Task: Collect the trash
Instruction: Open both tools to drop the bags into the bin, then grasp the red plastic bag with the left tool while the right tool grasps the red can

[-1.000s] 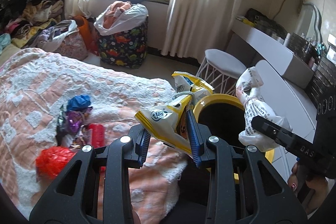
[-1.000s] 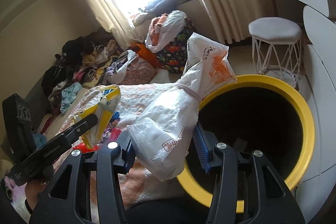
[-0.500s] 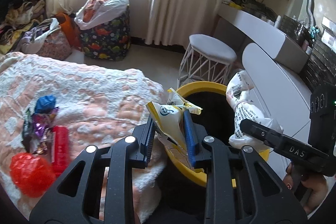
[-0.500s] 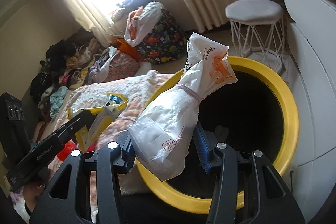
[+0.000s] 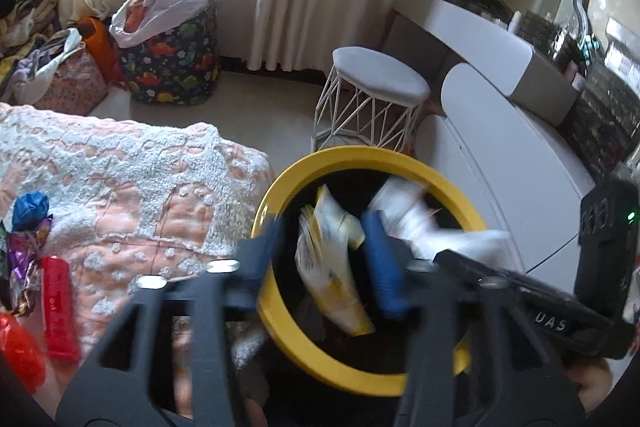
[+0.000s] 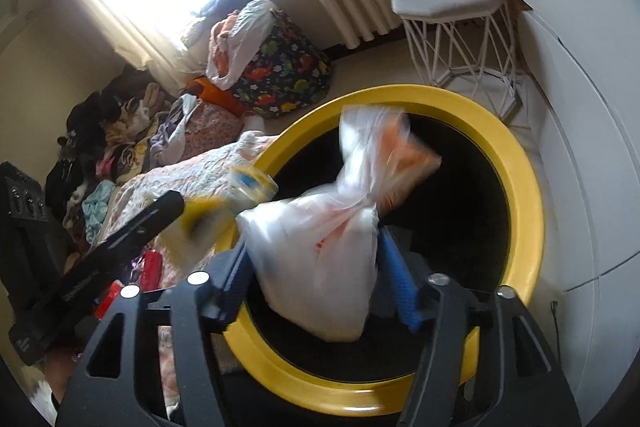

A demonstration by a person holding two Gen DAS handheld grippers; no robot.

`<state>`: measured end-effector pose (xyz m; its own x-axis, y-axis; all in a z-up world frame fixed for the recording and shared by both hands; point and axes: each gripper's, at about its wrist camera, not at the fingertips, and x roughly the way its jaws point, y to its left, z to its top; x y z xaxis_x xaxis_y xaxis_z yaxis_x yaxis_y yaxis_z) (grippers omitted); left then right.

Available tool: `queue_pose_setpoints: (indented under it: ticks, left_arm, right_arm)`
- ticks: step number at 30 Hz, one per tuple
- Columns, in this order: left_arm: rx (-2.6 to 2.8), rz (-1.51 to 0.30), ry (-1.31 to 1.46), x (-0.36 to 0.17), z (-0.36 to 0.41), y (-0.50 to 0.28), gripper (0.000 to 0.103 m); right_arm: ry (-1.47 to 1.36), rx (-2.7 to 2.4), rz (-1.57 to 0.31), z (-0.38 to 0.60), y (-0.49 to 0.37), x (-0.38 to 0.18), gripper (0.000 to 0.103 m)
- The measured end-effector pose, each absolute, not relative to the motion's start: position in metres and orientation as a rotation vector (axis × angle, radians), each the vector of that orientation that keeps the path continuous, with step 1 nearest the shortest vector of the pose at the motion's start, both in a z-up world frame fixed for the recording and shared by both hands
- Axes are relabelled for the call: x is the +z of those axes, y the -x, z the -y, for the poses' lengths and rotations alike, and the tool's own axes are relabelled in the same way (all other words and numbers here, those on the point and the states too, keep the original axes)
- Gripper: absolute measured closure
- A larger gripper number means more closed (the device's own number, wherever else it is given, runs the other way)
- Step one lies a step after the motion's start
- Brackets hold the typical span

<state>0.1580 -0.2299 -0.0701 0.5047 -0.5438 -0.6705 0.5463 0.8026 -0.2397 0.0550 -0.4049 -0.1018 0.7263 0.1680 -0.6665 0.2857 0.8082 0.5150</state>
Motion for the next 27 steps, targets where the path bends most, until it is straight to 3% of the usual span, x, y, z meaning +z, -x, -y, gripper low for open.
queue_pose_setpoints:
  ticks: [1,3,5,6,27]
  left_arm:
    - [-0.651,-0.802,0.003,-0.069,0.229,-0.157,0.037]
    - [-0.638,-0.791,0.016,-0.066,0.223,-0.157,0.031]
    - [-0.61,-0.776,0.019,-0.064,0.217,-0.155,0.013]
    - [-0.593,-0.766,0.021,-0.063,0.212,-0.154,0.011]
    - [-0.434,-0.678,0.054,-0.043,0.137,-0.135,0.011]
  right_arm:
    - [-0.645,-0.078,-0.77,0.406,-0.055,-0.103,0.039]
    - [-0.635,-0.098,-0.771,0.407,-0.055,-0.103,0.036]
    - [-0.628,-0.109,-0.757,0.406,-0.053,-0.103,0.034]
    - [-0.624,-0.113,-0.752,0.405,-0.053,-0.102,0.034]
    - [-0.471,-0.047,-0.637,0.361,-0.056,-0.066,0.028]
